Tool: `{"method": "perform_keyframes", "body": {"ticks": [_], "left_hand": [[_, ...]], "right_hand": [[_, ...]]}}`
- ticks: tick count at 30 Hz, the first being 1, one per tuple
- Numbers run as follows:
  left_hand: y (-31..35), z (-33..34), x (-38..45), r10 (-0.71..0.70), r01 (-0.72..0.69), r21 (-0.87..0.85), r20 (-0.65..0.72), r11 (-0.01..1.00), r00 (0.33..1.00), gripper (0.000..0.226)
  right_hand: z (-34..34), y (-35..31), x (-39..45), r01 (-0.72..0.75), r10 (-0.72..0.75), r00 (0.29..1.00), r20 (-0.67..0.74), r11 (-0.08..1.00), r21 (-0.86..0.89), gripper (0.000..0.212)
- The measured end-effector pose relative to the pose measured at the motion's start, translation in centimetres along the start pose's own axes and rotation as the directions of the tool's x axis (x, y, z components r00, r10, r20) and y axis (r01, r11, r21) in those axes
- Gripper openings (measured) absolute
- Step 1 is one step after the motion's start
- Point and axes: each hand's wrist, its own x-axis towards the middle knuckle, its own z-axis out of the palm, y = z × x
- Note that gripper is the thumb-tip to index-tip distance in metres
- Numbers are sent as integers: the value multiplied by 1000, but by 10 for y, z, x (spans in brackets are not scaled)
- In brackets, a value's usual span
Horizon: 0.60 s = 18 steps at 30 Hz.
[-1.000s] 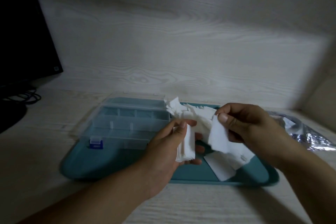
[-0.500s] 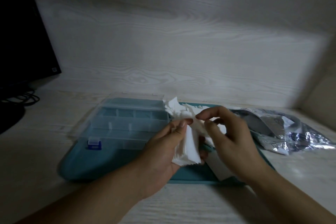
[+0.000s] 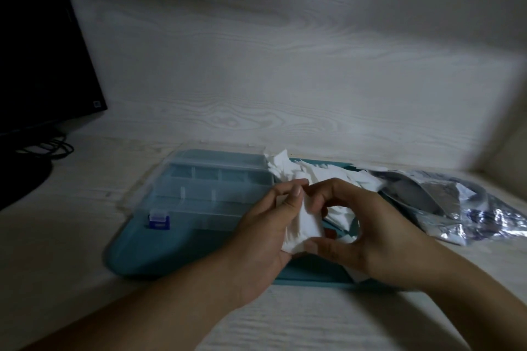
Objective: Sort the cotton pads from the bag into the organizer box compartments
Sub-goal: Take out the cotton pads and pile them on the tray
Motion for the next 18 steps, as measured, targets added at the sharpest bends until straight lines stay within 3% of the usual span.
{"method": "perform_keyframes", "body": {"ticks": [6, 10, 12, 14, 18], "left_hand": [[1, 1, -1, 37, -37, 22, 1, 999, 999, 43], [1, 0, 0, 47, -47, 6, 33, 999, 998, 40], [1, 1, 0, 54, -55, 23, 41, 998, 998, 36], [0, 0, 0, 53, -55, 46, 33, 997, 998, 31], [0, -1, 0, 51, -53, 87, 23, 995, 998, 30]], "right_hand": [[1, -1, 1, 4, -10, 997, 71, 996, 92, 33], [-24, 7, 1, -84, 84, 996, 11, 970, 226, 9], [-40, 18, -1, -122, 122, 992, -12, 993, -2, 9], [-48, 22, -3, -161, 191, 978, 85, 947, -279, 18], [-37, 20, -5, -202, 374, 888, 268, 841, -502, 40]]}}
